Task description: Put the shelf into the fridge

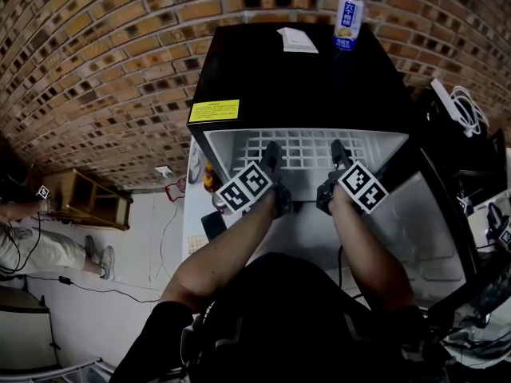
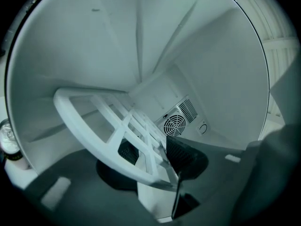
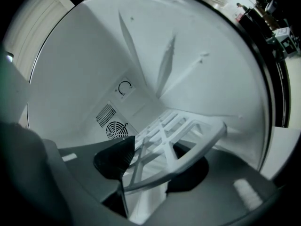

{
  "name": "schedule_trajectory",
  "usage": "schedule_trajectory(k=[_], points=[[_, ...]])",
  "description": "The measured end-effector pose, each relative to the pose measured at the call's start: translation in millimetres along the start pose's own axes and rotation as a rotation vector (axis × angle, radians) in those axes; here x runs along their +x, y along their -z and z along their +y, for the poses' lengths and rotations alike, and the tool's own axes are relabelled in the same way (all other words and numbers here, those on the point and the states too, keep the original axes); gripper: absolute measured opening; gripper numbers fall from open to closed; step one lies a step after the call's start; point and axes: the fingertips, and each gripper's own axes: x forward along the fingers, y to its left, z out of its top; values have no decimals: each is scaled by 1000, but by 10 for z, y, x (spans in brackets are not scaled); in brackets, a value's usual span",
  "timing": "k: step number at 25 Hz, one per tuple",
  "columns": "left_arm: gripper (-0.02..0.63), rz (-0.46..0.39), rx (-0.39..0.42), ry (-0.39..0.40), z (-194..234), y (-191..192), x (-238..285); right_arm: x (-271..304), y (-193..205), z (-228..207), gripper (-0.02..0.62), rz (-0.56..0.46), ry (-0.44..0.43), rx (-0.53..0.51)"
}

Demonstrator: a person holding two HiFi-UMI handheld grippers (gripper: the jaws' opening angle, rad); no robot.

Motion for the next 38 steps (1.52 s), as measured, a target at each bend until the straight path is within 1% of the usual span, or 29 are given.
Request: schedule_trajectory(k=[6, 8, 12, 14, 16, 18, 20, 22, 26, 27, 29, 30, 32, 33, 37, 38], points=[[179, -1, 16, -2, 10, -16, 18, 18, 15, 4, 215, 6, 4, 11], [179, 14, 21, 13, -9, -2, 11, 5, 9, 17, 215, -1, -7, 4], [176, 49, 86, 45, -80, 59, -77, -86, 76, 103, 214, -8, -40, 0], [169, 70, 101, 71, -122, 101, -138, -146, 128, 158, 212, -2, -61, 4], [161, 85, 112, 100, -150, 127, -196, -204, 163, 188, 209, 4, -76, 19], [161, 77, 123, 114, -142, 106, -264, -270, 177, 206, 202, 6, -88, 51], [164, 74, 116, 131, -146, 109, -324, -336, 175, 240, 189, 6, -105, 72], [164, 87, 100, 153, -154, 152, -370, -392, 188, 259, 187, 9, -107, 59], [152, 102, 138, 168, -161, 180, -505, -514, 223, 255, 186, 12, -95, 17], [139, 106, 145, 169, -158, 185, -547, -546, 229, 266, 186, 15, -96, 12], [92, 120, 150, 180, -161, 211, -642, -626, 238, 291, 185, 17, -98, 7], [89, 127, 146, 192, -169, 228, -693, -673, 239, 302, 185, 15, -98, 6], [60, 139, 137, 226, -192, 254, -798, -767, 238, 340, 179, 5, -108, 1], [56, 138, 145, 241, -210, 243, -852, -808, 243, 368, 178, 1, -116, -5], [2, 130, 221, 299, -275, 185, -1109, -942, 339, 497, 169, 7, -156, -56], [2, 135, 240, 314, -281, 179, -1183, -965, 381, 535, 163, 11, -169, -72]])
